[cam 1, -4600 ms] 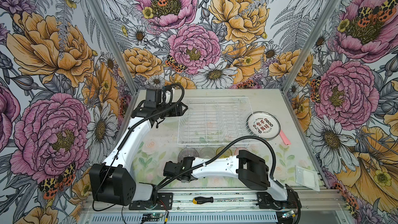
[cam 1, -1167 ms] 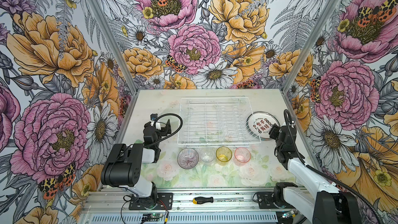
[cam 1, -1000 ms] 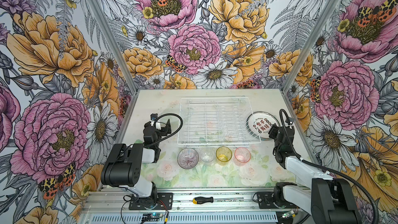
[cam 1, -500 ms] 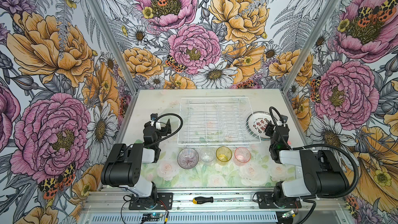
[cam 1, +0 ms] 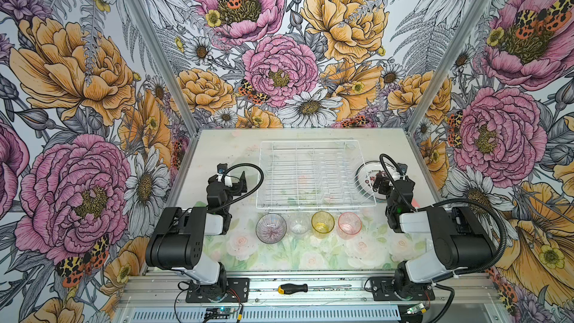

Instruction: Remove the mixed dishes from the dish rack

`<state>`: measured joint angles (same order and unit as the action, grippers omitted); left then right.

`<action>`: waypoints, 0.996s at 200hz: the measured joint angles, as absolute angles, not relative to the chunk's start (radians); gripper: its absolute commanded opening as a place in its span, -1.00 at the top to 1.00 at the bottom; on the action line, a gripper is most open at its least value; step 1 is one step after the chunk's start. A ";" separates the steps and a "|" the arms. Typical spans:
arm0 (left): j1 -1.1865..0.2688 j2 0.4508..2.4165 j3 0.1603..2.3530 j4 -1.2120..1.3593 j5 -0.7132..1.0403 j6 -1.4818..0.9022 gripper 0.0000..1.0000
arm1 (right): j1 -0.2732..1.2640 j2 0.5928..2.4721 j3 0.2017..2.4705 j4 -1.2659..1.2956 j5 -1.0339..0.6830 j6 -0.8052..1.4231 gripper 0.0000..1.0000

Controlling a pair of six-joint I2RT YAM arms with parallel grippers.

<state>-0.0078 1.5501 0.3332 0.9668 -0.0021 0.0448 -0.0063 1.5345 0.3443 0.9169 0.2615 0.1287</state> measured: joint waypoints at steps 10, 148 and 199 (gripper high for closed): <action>-0.008 1.550 0.335 0.965 -0.002 0.045 -0.98 | -0.006 1.534 0.344 0.917 0.261 0.129 -0.99; -0.004 1.550 0.347 0.954 -0.002 0.045 -0.98 | -0.006 1.534 0.344 0.917 0.262 0.129 -0.99; -0.004 1.550 0.347 0.954 -0.002 0.045 -0.98 | -0.006 1.534 0.344 0.917 0.262 0.129 -0.99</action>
